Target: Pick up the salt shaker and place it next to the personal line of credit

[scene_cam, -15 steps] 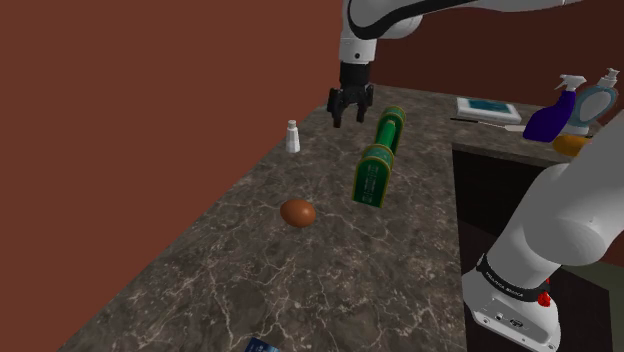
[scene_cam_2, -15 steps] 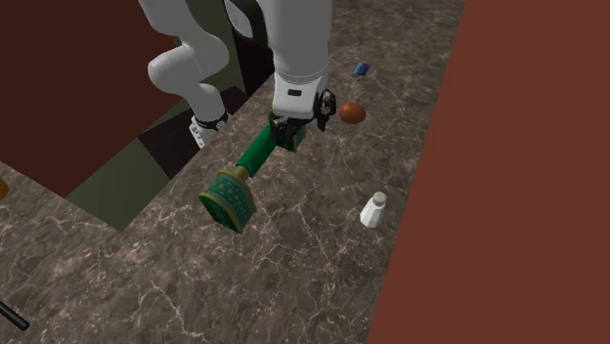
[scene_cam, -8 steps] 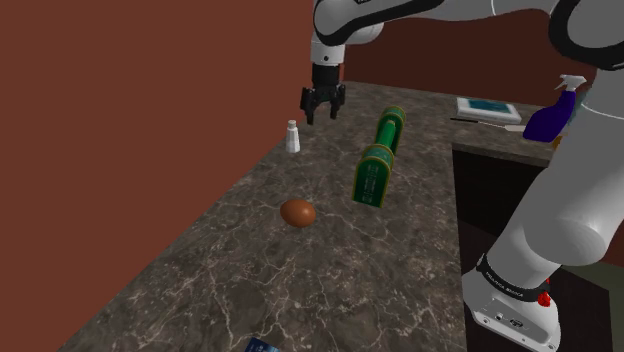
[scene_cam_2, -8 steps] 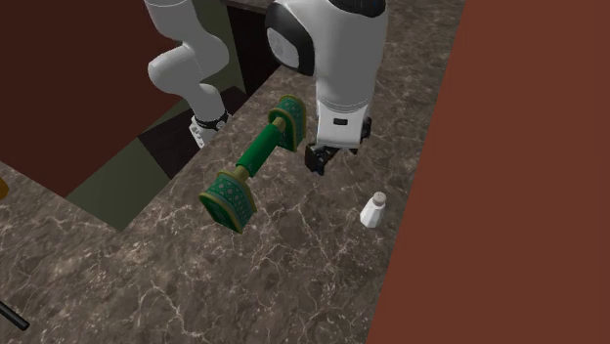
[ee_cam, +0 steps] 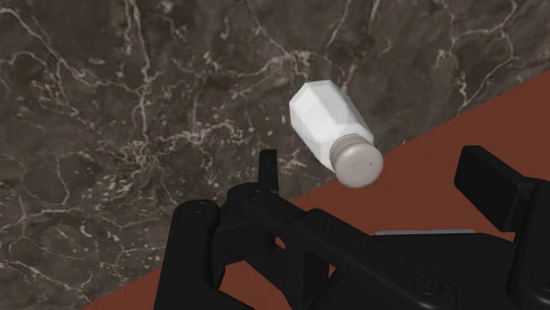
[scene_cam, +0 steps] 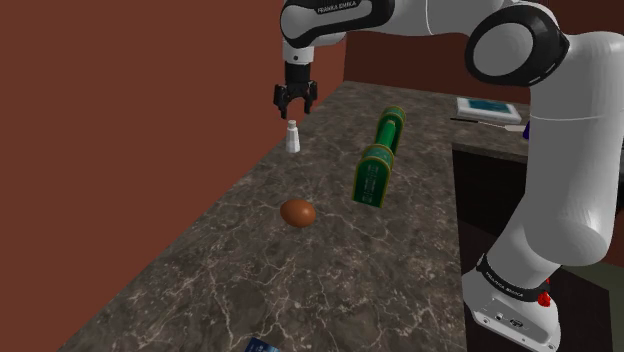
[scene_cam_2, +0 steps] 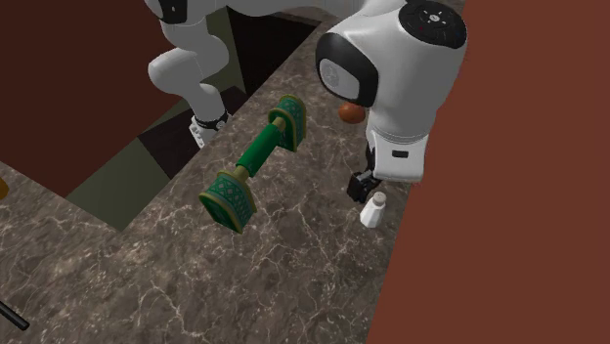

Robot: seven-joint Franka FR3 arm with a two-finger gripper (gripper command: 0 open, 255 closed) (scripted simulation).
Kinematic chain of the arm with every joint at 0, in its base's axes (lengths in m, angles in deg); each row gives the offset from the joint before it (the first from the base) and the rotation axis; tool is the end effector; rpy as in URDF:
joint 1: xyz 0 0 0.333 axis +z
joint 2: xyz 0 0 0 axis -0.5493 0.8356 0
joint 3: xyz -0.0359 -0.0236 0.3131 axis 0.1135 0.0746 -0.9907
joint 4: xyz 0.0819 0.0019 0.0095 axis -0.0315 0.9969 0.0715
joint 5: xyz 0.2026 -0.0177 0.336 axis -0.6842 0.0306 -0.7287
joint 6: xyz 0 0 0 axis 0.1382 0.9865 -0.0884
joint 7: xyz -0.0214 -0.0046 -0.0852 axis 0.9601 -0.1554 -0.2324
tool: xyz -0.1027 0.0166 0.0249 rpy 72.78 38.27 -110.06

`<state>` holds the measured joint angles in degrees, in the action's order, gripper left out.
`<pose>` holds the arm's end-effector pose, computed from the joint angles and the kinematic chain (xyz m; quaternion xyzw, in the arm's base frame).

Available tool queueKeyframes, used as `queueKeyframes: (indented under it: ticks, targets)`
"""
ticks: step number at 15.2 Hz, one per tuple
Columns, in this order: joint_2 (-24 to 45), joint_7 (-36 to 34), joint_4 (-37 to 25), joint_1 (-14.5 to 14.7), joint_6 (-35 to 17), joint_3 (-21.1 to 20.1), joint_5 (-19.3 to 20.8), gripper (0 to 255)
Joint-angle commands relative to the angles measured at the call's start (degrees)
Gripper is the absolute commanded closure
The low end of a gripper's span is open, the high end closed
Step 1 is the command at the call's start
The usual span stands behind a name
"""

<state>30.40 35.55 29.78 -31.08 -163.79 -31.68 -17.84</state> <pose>0.6797 0.0324 0.4884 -0.9965 0.0738 -0.0064 0.0385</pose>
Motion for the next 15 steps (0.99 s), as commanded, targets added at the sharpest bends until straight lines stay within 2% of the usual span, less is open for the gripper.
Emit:
queueKeyframes:
  ticks: [1,8,15]
  targets:
    - [2.53,0.04,-2.71,0.01,-0.12,0.01,0.10,0]
    - [3.02,0.14,1.60,0.21,-4.92,-0.07,0.04,0]
    - [3.03,0.14,1.58,0.21,-4.91,-0.07,0.03,0]
